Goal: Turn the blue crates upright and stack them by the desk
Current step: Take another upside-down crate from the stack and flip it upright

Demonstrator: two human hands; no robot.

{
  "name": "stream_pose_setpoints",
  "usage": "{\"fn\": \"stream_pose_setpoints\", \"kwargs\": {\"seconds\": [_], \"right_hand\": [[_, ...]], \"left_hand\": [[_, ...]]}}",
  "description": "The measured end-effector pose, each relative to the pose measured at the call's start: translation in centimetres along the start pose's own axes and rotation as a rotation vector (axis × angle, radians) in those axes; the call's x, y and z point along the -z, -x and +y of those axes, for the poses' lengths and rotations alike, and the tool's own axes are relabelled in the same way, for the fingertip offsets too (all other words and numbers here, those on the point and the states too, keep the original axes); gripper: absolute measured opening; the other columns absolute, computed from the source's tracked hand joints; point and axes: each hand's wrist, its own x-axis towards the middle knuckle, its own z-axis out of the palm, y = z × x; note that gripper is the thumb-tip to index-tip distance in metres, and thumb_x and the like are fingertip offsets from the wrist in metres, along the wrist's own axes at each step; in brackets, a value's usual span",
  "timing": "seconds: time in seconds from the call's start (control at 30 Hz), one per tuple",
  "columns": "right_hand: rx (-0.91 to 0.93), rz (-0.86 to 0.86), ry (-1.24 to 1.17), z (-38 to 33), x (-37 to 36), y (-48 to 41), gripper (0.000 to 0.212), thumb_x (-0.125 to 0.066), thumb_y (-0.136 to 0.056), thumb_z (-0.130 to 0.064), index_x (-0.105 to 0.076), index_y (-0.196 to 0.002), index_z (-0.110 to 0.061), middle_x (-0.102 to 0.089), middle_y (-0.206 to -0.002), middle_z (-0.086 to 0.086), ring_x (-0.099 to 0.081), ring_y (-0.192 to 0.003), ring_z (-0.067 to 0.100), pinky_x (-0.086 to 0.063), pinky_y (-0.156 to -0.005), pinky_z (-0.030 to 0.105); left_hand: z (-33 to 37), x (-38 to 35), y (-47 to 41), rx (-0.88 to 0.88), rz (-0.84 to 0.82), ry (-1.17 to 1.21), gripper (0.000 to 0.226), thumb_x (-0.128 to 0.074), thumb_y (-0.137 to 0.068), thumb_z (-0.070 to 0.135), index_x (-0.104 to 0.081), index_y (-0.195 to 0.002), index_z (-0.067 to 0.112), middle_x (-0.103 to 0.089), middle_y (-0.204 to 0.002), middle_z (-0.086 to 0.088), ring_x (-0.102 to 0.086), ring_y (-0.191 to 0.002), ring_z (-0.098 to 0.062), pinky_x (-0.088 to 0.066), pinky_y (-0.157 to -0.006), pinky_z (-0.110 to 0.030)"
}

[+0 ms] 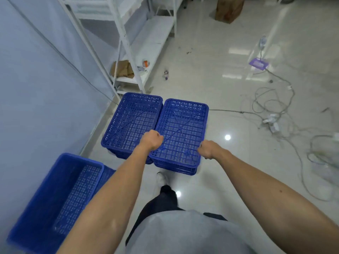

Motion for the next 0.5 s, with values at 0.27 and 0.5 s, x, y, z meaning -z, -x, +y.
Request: {"fn": "stream_pose_setpoints", "kwargs": {"seconds": [0.27,0.5], "right_hand": [[-0.151,0.018,-0.119,1.6,2.1,-6.0,0.023,-0.043,-0.096,-0.026,-0.059,-0.099,-0.009,-0.065,-0.103,0.015,-0.061,-0.088,0.030,-0.043,-0.073,0.029],[-0.303,0.031,-0.069,2.6,0.9,-12.2,0.033,-0.042,-0.098,-0.030,-0.057,-0.119,-0.010,-0.064,-0.119,0.011,-0.061,-0.102,0.030,-0.044,-0.076,0.031]], "left_hand": [[0.7,0.3,-10.0,-0.028,-0.145,-0.156,0.035,-0.040,-0.099,0.017,-0.038,-0.064,0.014,-0.040,-0.059,-0.005,-0.032,-0.052,-0.019,-0.033,-0.053,-0.033],[-2.2,-1.5,-19.0,-0.064,-0.308,-0.171,0.034,-0.037,-0.102,0.024,-0.044,-0.072,0.011,-0.042,-0.064,-0.005,-0.038,-0.054,-0.018,-0.033,-0.056,-0.033]]}}
